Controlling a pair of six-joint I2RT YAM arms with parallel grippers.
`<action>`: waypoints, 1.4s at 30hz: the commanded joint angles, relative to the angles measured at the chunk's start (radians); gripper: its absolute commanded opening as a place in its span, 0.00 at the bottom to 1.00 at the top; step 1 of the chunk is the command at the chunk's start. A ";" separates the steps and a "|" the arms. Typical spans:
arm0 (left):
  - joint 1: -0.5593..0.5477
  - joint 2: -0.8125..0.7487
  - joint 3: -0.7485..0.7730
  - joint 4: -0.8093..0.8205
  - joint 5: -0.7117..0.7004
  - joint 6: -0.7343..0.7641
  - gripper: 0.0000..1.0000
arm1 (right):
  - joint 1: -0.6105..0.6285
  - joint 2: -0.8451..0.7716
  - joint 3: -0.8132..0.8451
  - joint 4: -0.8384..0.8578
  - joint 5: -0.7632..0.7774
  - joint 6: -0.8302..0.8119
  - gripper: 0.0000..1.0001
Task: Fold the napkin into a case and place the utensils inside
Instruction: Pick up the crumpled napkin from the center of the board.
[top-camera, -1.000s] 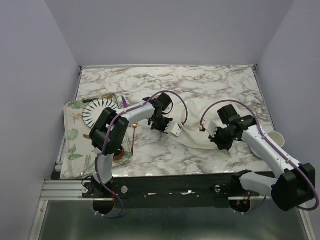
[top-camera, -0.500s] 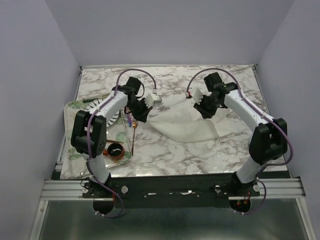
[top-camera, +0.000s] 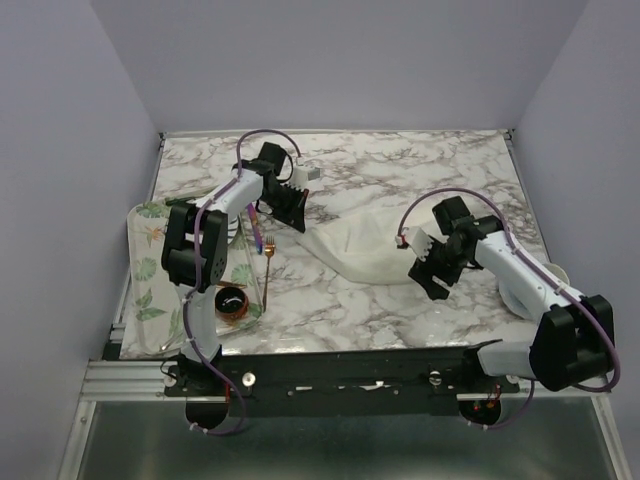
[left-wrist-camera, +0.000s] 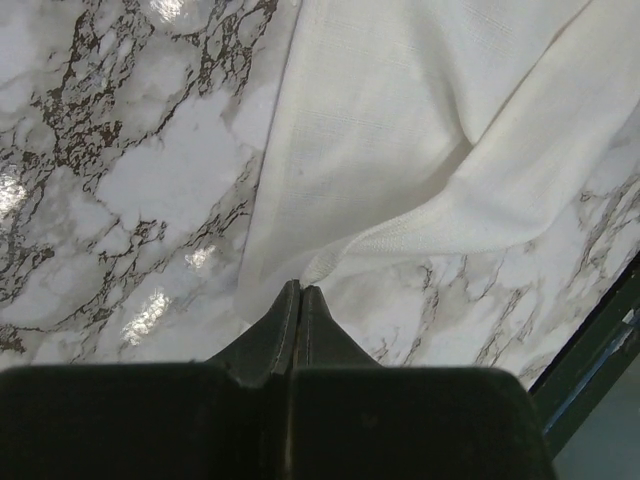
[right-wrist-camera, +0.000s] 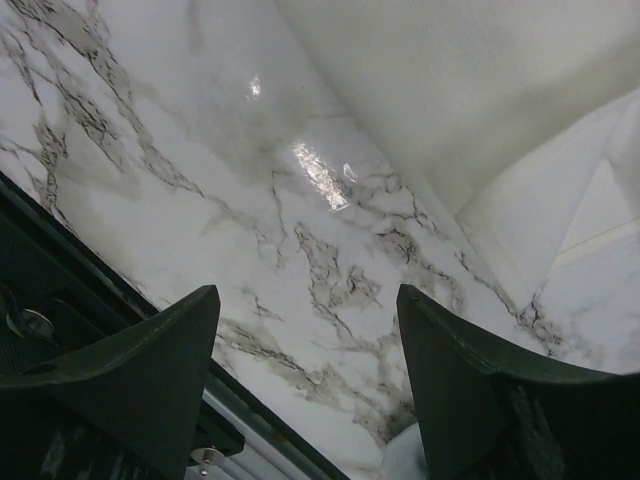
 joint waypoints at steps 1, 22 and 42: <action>0.006 0.026 0.054 -0.012 0.044 -0.033 0.00 | -0.002 -0.009 -0.020 0.112 0.120 0.043 0.80; 0.010 0.026 0.094 -0.020 -0.002 -0.021 0.00 | 0.003 0.231 0.068 0.356 0.396 0.149 0.42; 0.076 -0.420 0.070 -0.032 -0.050 0.054 0.00 | -0.019 -0.173 0.407 0.155 0.393 0.115 0.01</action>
